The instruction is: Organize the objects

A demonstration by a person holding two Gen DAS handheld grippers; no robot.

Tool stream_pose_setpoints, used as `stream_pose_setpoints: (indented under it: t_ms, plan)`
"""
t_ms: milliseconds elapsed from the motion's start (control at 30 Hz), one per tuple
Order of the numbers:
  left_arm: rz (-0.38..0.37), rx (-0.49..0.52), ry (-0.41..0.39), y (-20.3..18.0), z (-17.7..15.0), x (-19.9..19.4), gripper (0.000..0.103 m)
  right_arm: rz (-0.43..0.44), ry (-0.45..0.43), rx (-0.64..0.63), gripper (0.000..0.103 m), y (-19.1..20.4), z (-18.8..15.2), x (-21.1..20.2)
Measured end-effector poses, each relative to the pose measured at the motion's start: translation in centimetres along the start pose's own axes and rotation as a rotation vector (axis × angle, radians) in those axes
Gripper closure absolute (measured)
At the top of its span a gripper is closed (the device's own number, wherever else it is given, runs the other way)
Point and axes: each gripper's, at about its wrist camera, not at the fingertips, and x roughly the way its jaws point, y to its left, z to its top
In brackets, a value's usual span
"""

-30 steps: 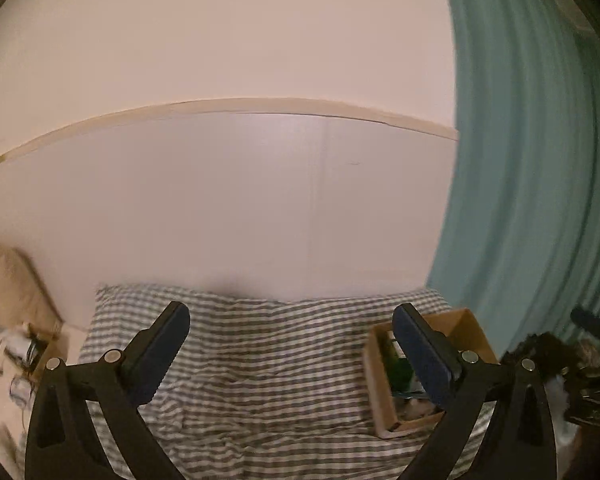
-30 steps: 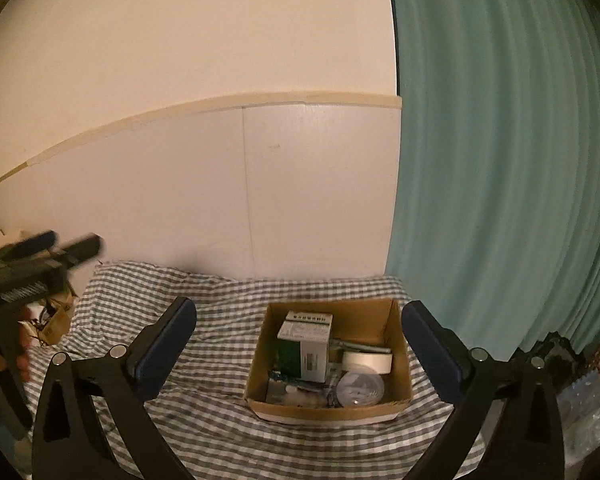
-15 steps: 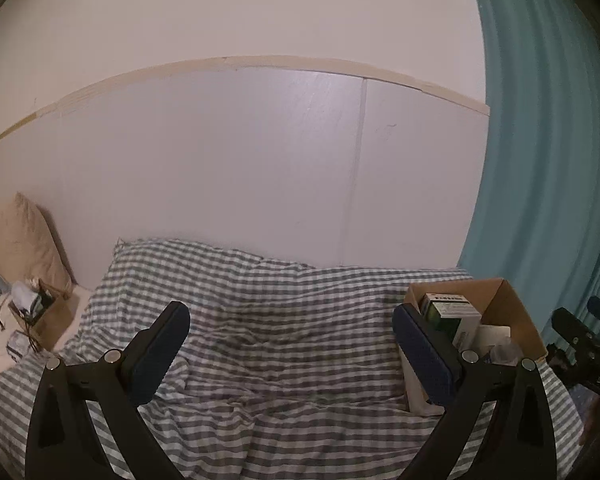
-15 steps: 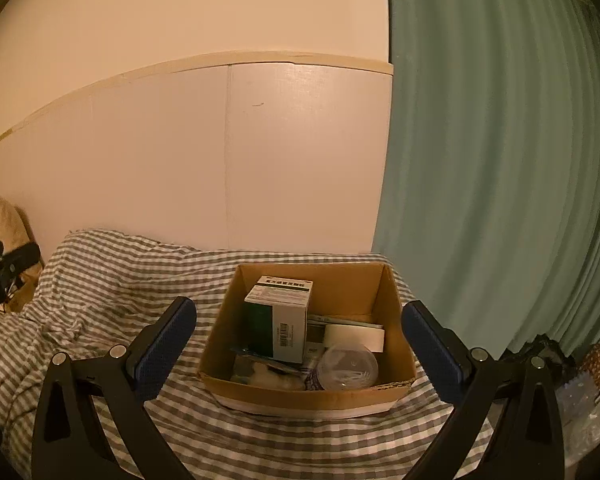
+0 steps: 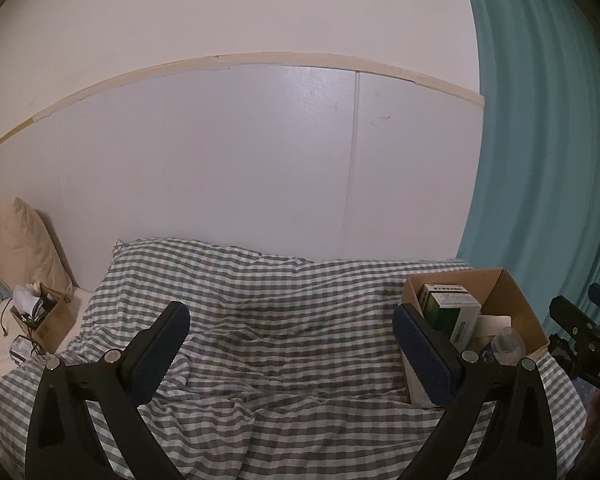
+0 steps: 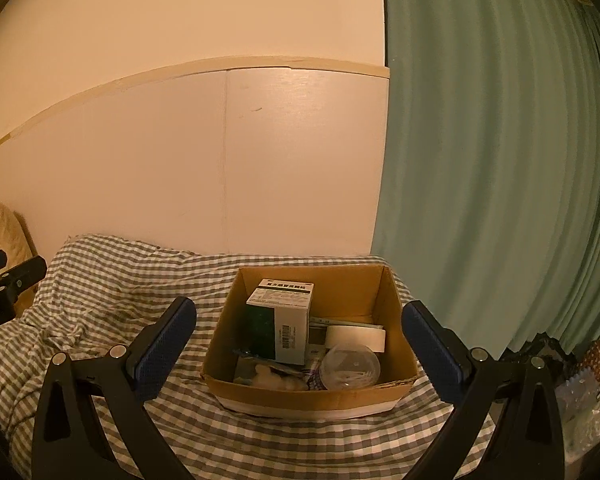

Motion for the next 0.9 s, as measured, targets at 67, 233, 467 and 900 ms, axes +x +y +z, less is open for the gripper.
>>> stream_pose_setpoints:
  t_ms: [67, 233, 467, 900]
  plan:
    - [0.002, -0.003, 0.001, 0.05, 0.01, 0.04, 0.000, -0.001, 0.004, -0.003, 0.000, 0.10, -0.02, 0.10]
    - [0.001, -0.006, 0.006, 0.06, -0.07, 0.09, 0.000, -0.007, 0.006, 0.000, 0.000, -0.14, -0.09, 0.21]
    - [0.001, -0.003, 0.008, 0.01, -0.17, 0.02, 0.000, -0.003, 0.015, -0.005, 0.000, 0.07, -0.19, 0.37]
    - [0.007, 0.004, 0.013, -0.14, -0.21, 0.05, 0.000, 0.006, 0.023, -0.009, 0.000, 0.26, -0.36, 0.58]
